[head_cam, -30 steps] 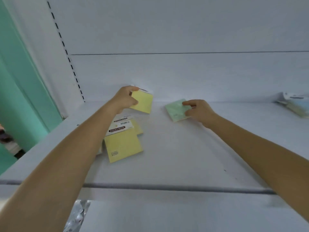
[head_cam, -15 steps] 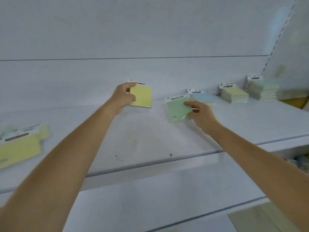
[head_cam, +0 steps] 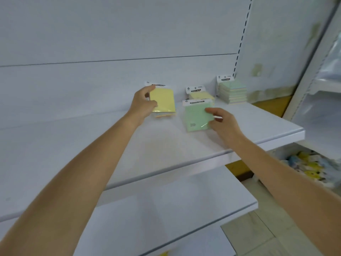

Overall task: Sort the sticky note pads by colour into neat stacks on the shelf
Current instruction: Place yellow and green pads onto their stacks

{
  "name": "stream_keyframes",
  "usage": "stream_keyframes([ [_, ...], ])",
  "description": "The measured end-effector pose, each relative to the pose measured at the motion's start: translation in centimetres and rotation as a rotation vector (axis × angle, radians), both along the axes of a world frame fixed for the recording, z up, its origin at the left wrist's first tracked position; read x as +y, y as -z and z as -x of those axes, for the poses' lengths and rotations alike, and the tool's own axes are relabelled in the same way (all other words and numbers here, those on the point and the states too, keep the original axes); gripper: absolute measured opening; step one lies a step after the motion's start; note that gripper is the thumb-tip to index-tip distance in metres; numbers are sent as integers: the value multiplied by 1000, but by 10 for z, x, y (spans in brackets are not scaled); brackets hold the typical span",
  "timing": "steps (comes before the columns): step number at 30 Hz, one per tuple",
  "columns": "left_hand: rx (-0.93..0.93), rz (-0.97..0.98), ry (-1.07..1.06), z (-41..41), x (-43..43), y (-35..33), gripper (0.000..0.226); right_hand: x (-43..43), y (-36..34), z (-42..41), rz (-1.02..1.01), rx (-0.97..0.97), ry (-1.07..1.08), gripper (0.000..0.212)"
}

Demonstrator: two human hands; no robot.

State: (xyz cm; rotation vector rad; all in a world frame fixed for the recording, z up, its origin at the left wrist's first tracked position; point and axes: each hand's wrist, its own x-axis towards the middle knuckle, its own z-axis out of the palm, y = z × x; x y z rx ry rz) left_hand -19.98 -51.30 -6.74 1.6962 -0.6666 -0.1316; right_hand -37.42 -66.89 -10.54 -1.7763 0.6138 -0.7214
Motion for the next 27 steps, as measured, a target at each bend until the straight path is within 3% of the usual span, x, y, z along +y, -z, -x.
stream_keyframes([
  [12,-48,-11,80,-28,-148,-15,56,-140,-20,-1,11,-93,156,48],
  [20,3,-203,48,-30,-217,7,59,-233,-34,-13,-32,-200,73,47],
  [27,-23,-456,-185,-25,-231,8,50,-291,-60,-29,-69,-250,-14,46],
])
